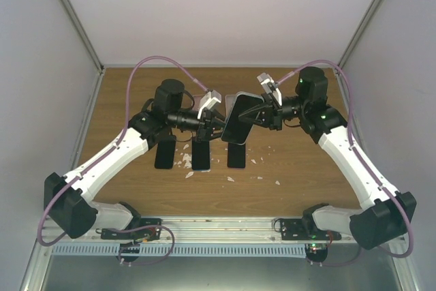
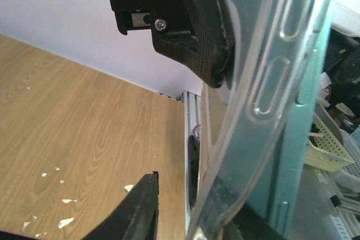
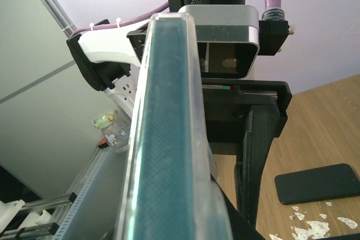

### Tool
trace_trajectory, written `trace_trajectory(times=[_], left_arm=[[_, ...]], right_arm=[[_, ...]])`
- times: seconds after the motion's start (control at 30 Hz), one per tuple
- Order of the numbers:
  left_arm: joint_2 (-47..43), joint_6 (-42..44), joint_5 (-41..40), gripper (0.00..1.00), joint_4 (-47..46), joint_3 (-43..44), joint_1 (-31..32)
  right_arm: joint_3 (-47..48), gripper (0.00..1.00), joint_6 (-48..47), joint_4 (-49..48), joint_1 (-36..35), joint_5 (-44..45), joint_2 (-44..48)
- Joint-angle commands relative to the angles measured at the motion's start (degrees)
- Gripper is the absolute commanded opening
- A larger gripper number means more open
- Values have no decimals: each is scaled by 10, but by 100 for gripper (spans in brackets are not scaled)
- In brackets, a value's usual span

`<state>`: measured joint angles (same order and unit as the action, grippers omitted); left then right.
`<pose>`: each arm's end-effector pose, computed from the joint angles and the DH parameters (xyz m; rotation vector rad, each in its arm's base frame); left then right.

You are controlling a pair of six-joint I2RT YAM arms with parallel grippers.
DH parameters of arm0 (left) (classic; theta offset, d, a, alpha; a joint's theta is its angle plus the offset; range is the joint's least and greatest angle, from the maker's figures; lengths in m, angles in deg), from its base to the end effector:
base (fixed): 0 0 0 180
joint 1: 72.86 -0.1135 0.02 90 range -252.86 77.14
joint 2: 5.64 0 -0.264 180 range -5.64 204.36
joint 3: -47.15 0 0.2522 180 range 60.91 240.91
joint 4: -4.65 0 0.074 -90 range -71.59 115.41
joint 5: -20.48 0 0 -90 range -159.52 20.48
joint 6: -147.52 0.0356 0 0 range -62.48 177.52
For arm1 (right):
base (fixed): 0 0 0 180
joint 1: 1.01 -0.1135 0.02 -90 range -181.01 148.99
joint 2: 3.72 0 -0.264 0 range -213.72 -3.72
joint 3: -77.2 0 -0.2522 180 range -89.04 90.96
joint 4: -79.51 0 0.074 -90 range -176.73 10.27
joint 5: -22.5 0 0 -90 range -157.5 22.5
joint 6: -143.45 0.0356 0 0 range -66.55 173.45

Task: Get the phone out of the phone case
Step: Remove the phone case from the phone.

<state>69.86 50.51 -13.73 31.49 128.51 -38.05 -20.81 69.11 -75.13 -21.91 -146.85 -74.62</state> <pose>0.2234 -0.1912 0.3612 1.1305 1.6824 -1.4092 0.2297 0.1252 0.3916 -1.1182 1.5711 1.6717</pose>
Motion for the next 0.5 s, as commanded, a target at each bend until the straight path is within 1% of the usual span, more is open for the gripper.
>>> trace_trajectory(times=[0.0, 0.1, 0.2, 0.27, 0.3, 0.33, 0.4, 0.43, 0.47], left_arm=[[2, -34, -59, 19, -159, 11, 20], [-9, -73, -43, 10, -193, -12, 9], [-19, -133, -32, 1, -231, -42, -10], [-23, -174, -29, 0, -256, -64, -24], [-26, -194, -26, 0, -270, -75, -31], [-27, -213, -24, 0, -282, -86, -36], [-32, -242, -19, 0, -306, -105, -43], [-34, -252, -21, 0, -313, -113, -46], [-37, -259, -25, 0, -317, -119, -49]], right_arm=[[-14, 0, 5, 32, -67, -33, -13], [-13, 1, 37, 10, -44, -32, -19], [-8, 3, 64, -11, -17, -26, -25], [5, 9, 63, -6, -2, -16, -28], [13, 14, 63, -3, 5, -12, -30], [21, 22, 61, 3, 12, -8, -34], [41, 32, 57, 12, 26, 0, -41], [52, 36, 55, 17, 33, 7, -45], [64, 36, 53, 21, 41, 14, -49]])
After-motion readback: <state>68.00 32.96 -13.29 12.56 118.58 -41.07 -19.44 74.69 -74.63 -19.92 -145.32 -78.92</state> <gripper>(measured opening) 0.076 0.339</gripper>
